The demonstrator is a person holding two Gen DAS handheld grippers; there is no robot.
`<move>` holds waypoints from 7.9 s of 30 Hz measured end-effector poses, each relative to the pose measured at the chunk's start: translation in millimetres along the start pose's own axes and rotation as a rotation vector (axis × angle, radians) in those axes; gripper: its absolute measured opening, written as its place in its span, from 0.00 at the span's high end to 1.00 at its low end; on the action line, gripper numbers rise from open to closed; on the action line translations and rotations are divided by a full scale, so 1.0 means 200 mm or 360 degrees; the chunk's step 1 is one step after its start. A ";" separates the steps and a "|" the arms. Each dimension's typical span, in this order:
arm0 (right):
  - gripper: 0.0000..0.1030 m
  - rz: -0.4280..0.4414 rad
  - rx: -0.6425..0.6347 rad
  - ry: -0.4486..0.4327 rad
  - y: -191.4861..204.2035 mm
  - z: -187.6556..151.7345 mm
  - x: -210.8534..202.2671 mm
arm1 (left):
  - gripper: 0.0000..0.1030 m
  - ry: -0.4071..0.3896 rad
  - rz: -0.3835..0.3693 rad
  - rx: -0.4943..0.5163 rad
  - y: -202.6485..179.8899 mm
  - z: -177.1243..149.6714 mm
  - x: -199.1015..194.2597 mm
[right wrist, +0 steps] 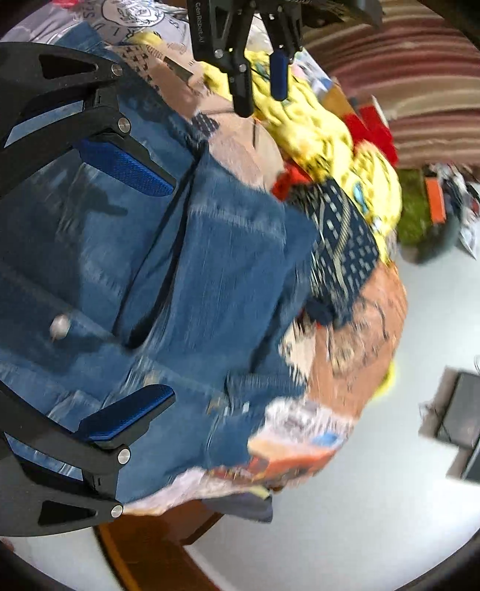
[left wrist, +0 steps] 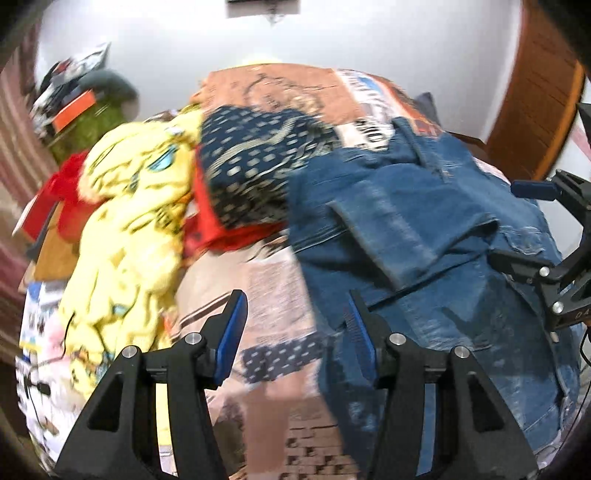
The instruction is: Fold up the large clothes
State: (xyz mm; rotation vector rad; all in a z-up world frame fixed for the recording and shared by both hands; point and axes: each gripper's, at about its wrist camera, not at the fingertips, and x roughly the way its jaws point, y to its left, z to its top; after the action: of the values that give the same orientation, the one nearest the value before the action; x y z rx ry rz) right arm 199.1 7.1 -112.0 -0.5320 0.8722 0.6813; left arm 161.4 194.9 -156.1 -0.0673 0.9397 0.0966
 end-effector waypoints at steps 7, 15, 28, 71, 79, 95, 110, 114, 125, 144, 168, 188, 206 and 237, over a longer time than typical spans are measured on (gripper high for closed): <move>0.03 0.0094 -0.0102 0.0134 0.19 0.10 0.22 | 0.48 0.0065 0.0008 -0.0151 0.18 -0.12 0.05; 0.17 0.0021 -0.0028 0.0273 0.22 0.12 0.42 | 0.48 0.0110 -0.0012 -0.0247 0.25 -0.19 0.12; 0.80 0.0193 0.0030 0.0039 0.12 0.16 0.19 | 0.48 0.0107 -0.0018 -0.0226 0.19 -0.15 0.16; 0.47 0.0257 0.1429 0.0181 -1.14 -0.47 0.36 | 0.48 0.0170 -0.0037 0.0067 -0.26 -0.04 0.26; 0.71 -0.0035 0.1346 0.0064 -1.13 -0.39 0.37 | 0.44 0.0271 -0.0024 0.0100 -0.26 -0.14 0.35; 0.83 -0.0207 0.0966 -0.0376 -0.98 -0.34 -0.33 | 0.43 0.0242 0.0080 -0.0129 -0.18 -0.11 0.39; 0.73 -0.0171 0.1149 0.0070 -1.01 -0.75 -0.04 | 0.43 0.0186 0.0045 0.0029 -0.28 -0.12 0.24; 0.59 -0.0167 0.1196 0.0103 -1.02 -0.81 -0.05 | 0.43 0.0136 0.0017 0.0093 -0.35 -0.07 0.18; 0.41 -0.0100 0.1306 0.0176 -1.13 -0.94 -0.24 | 0.43 0.0021 -0.0096 0.0203 -0.56 0.16 0.14; 0.38 -0.0344 0.1615 0.0173 -1.41 -1.39 -0.50 | 0.37 -0.0024 -0.0334 0.0240 -1.02 0.49 0.31; 0.78 -0.0329 0.2060 0.0066 -1.57 -1.51 -0.14 | 0.37 0.0118 -0.0266 0.0184 -0.97 0.38 0.44; 0.91 0.0070 0.1152 -0.0315 -1.02 -0.70 -0.51 | 0.37 0.0000 -0.0362 0.0246 -0.92 0.31 0.23; 0.47 0.0232 0.1270 -0.0001 -0.95 -0.89 -0.45 | 0.37 0.0049 -0.0356 0.0258 -0.92 0.24 0.24; 0.90 -0.0294 0.1998 -0.0098 -1.56 -1.29 -0.25 | 0.37 0.0052 -0.0284 0.0261 -0.92 0.25 0.27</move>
State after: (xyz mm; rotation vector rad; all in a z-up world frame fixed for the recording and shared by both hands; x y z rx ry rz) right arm 271.5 -391.7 -164.1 0.5324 0.9962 -0.0972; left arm 252.8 19.5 -167.5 -0.0008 0.9674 -0.1473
